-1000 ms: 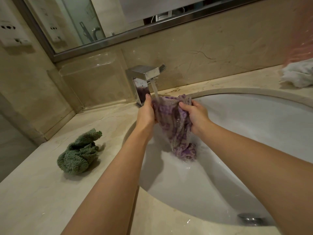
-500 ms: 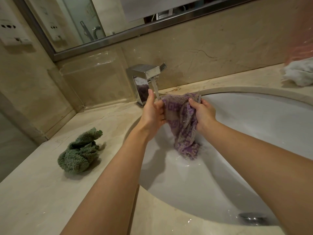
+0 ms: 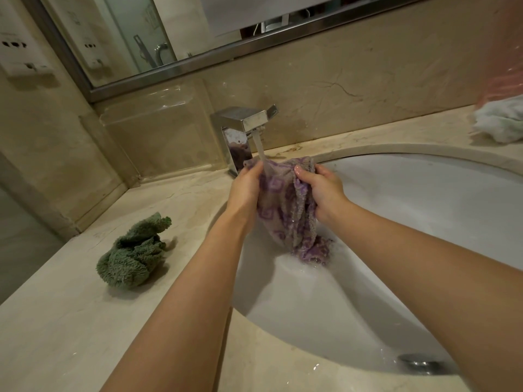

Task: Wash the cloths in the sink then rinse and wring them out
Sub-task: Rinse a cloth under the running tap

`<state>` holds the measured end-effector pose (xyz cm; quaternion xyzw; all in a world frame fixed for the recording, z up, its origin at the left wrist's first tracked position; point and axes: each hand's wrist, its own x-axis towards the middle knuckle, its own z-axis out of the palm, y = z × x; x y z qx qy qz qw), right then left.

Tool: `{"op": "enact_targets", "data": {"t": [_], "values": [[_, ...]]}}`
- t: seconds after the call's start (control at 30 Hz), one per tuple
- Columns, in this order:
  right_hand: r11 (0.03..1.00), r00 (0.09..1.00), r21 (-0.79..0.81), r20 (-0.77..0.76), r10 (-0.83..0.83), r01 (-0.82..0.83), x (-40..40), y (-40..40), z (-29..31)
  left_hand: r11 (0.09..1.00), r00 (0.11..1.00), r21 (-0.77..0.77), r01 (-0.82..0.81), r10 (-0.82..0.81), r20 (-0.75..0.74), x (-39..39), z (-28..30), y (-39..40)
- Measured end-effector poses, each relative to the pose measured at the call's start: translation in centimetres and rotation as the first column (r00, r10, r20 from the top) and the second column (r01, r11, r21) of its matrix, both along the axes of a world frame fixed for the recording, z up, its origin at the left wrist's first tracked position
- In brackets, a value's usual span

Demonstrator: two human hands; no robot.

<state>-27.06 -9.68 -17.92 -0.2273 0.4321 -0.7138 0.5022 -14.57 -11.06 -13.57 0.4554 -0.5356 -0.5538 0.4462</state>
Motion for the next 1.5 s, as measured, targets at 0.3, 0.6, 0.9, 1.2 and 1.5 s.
{"op": "enact_targets", "data": {"t": [0.3,0.6,0.9,1.2,1.5], "values": [[0.994,0.993,-0.020,-0.045,0.106,-0.107,0.4,0.4,0.3,0.986,0.980,-0.163,0.019,0.014,0.197,0.6,-1.0,0.3],[0.997,0.996,-0.021,-0.036,0.078,-0.078,0.5,0.2,0.4,0.972,0.961,-0.235,-0.012,0.076,0.265,0.1,-1.0,0.3],[0.995,0.994,-0.013,-0.051,0.097,-0.097,0.9,0.0,0.4,0.993,0.996,-0.118,0.028,-0.018,0.085,0.1,-0.6,0.4],[0.977,0.972,-0.006,-0.100,0.211,-0.213,1.0,0.2,0.8,0.972,0.978,-0.100,-0.211,0.209,-0.026,0.5,-0.1,0.1],[0.995,0.943,-0.003,-0.320,0.092,-0.098,2.3,-0.3,1.2,0.925,0.945,-0.200,-0.323,0.304,-0.120,0.8,0.4,0.0]]}}
